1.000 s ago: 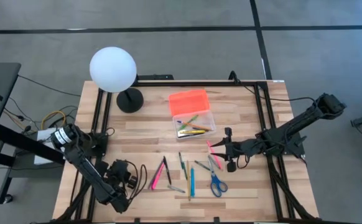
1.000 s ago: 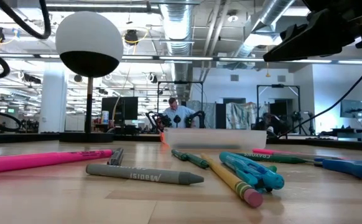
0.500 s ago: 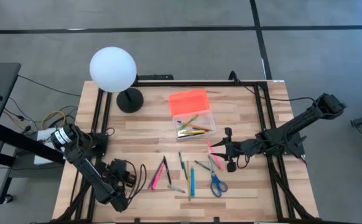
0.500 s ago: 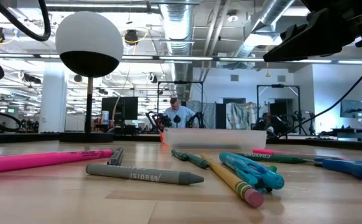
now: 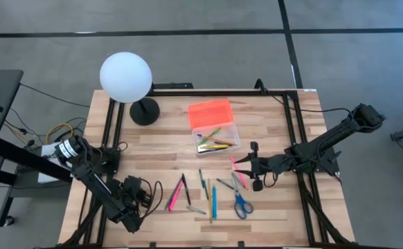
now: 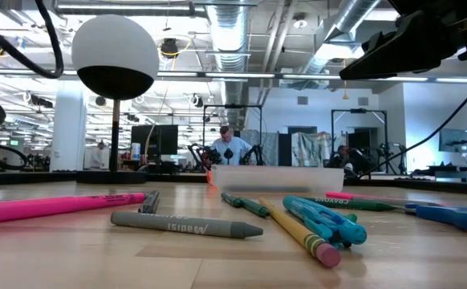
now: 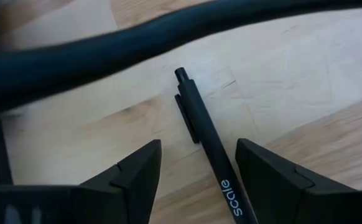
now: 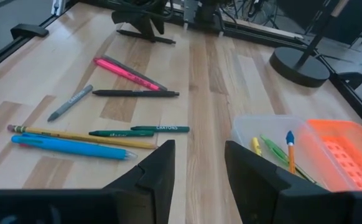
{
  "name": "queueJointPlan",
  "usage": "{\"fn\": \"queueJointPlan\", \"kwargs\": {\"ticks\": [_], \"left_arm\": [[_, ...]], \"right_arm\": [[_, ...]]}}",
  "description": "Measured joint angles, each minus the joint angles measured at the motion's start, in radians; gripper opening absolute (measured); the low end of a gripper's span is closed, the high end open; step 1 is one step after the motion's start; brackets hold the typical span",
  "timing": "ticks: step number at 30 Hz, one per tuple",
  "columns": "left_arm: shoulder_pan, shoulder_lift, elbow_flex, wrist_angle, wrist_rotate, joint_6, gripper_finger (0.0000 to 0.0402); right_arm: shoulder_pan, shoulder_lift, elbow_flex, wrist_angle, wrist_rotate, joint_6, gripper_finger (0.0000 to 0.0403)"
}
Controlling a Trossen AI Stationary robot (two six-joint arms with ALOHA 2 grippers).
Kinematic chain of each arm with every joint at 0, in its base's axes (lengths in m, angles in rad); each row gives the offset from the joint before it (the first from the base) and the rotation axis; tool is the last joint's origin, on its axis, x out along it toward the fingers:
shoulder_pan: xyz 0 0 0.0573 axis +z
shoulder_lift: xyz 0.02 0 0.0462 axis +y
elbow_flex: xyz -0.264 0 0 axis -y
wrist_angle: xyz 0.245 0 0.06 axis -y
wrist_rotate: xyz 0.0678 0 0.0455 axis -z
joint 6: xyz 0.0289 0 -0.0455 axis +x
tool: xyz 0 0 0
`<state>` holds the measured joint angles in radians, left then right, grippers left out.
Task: Pick & place school supplies into a supply box
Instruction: Put the black pen into the orange supply box
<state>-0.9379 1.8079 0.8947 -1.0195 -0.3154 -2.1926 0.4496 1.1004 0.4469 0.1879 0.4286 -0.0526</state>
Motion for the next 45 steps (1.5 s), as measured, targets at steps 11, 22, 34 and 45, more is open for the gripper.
{"fn": "queueJointPlan", "kwargs": {"ticks": [11, 22, 34, 45], "left_arm": [[0.001, -0.019, -0.018, 0.087, -0.051, 0.029, 0.0207], [0.002, -0.017, -0.018, 0.144, -0.090, 0.073, 0.0135], [0.023, -0.017, -0.016, 0.189, -0.115, 0.202, 0.0103], [0.068, -0.021, -0.007, 0.255, -0.106, 0.427, 0.0072]], "right_arm": [[0.000, 0.000, 0.000, 0.000, 0.007, 0.006, 0.0129], [0.000, 0.000, 0.000, -0.001, 0.007, 0.019, 0.0127], [0.000, 0.000, 0.000, -0.001, 0.007, 0.019, 0.0127], [0.000, 0.000, 0.000, -0.001, 0.006, 0.019, 0.0127]]}}
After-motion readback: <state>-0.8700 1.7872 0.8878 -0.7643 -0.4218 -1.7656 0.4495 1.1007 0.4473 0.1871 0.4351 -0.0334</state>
